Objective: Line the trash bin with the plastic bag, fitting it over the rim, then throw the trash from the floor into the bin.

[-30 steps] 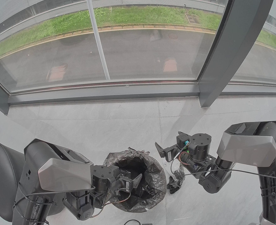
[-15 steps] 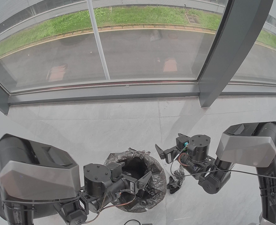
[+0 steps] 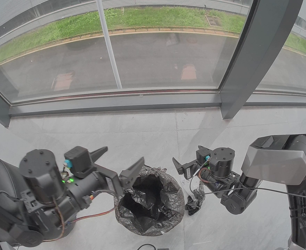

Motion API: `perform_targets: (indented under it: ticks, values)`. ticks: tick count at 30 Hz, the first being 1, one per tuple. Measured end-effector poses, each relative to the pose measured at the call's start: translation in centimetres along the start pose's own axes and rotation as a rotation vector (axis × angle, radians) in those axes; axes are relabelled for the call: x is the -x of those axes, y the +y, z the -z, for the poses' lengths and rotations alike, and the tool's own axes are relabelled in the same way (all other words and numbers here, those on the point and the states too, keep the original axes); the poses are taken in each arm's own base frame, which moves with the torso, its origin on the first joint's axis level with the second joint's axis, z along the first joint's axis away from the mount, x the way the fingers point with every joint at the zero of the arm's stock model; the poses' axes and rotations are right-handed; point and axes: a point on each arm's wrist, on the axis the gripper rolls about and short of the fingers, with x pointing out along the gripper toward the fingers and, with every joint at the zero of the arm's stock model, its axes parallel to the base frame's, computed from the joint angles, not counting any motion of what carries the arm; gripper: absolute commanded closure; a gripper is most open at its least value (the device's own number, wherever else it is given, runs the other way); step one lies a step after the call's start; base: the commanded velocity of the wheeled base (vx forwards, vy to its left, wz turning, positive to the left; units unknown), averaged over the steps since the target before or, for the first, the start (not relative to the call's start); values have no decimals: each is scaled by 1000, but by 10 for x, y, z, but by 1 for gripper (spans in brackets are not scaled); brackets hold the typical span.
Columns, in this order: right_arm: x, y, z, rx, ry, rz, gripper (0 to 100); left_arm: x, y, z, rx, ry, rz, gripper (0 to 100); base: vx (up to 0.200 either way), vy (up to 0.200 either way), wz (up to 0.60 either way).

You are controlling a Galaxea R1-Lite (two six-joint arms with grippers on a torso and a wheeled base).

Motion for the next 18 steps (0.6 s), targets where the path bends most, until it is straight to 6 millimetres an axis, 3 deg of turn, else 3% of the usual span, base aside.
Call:
perform_targets:
  ticks: [7,12,18]
  values:
    - [2,-2,-8,1,-4,10,0,62,25,-35,-22,18,-123,0,0,0,0]
    - [1,-5,-18,6,18,22,0,112,42,-42,-20,48,-242,0,0,0,0]
    - [-4,-13,-47,24,102,56,0,168,52,-36,-10,46,-388,0,0,0,0]
